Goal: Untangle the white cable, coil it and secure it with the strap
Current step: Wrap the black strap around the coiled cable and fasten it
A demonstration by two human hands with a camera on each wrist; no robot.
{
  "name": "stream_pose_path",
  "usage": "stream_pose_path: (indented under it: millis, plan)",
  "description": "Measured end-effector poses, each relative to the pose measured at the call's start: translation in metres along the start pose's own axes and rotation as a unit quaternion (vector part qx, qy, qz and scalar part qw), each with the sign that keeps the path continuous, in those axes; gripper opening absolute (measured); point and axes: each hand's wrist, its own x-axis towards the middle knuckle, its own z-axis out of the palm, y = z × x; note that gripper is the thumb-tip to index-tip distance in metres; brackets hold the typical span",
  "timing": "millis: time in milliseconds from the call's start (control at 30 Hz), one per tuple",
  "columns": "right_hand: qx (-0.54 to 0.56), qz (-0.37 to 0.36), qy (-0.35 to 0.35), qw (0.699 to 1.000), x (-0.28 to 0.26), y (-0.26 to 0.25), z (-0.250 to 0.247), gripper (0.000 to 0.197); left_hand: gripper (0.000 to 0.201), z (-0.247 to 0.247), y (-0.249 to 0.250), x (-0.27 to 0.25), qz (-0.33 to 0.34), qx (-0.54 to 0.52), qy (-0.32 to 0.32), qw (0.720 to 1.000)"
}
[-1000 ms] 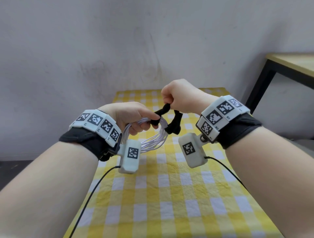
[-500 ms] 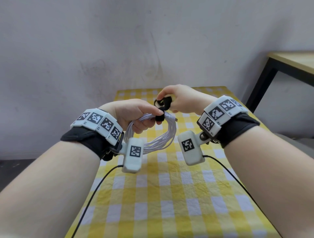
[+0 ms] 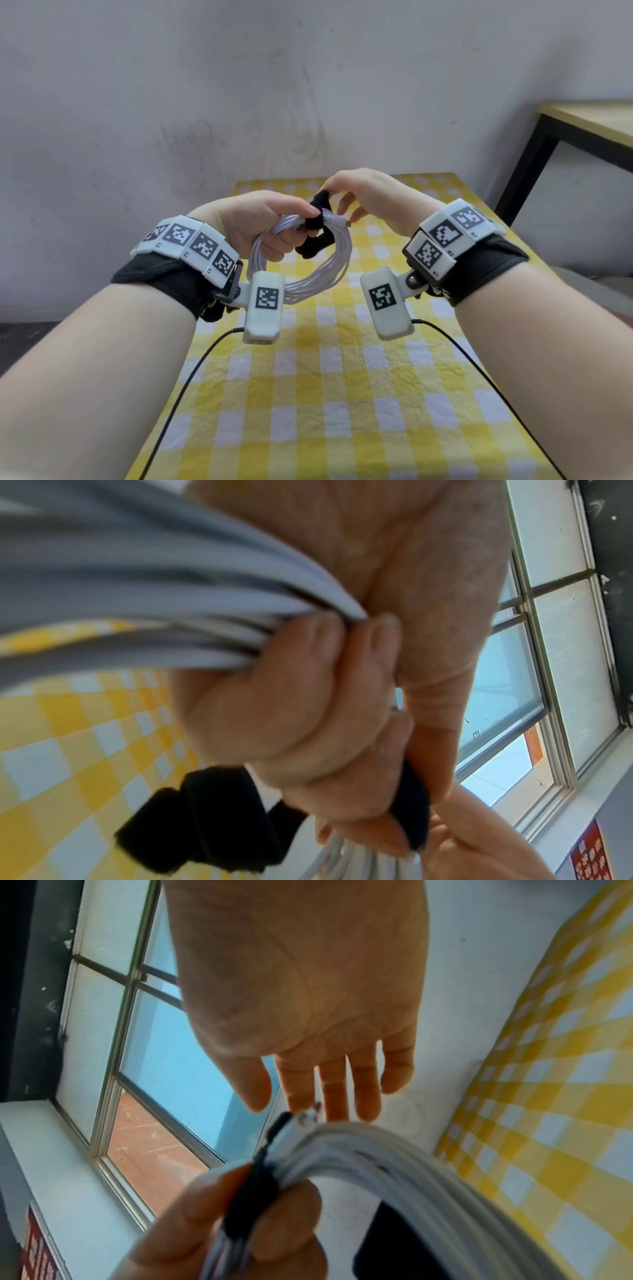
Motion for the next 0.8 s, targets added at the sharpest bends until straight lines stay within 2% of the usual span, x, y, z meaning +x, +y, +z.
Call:
stream_pose_path:
  millis: [133, 267, 400, 600, 700, 800]
  plan:
    - [-0.054, -0.031, -0.059, 0.996, -0.002, -0.001, 0.001, 0.025, 0.027, 0.006, 0.001, 0.0, -0.028, 0.034, 0.025, 0.999]
    - [-0.104, 0.009, -0.05, 0.993, -0.002, -0.006, 0.001, 0.024, 0.025, 0.009, 0.0, 0.001, -0.043, 0.053, 0.058, 0.996]
    - [-0.173, 0.049, -0.07, 0.981, -0.001, -0.005, 0.0, 0.017, 0.028, 0.007, 0.0, 0.002, -0.053, 0.067, 0.102, 0.991]
    - [-0.219, 0.046, -0.096, 0.97, -0.003, -0.001, -0.009, 0.013, 0.024, 0.008, 0.002, 0.002, -0.061, 0.08, 0.12, 0.988]
    - [-0.257, 0.018, -0.065, 0.964, -0.005, 0.0, -0.012, 0.007, 0.024, 0.009, 0.001, 0.002, -0.057, 0.078, 0.12, 0.988]
    - [-0.245, -0.042, 0.026, 0.968, -0.002, 0.003, -0.013, 0.006, 0.027, 0.011, 0.002, 0.003, -0.056, 0.079, 0.098, 0.99]
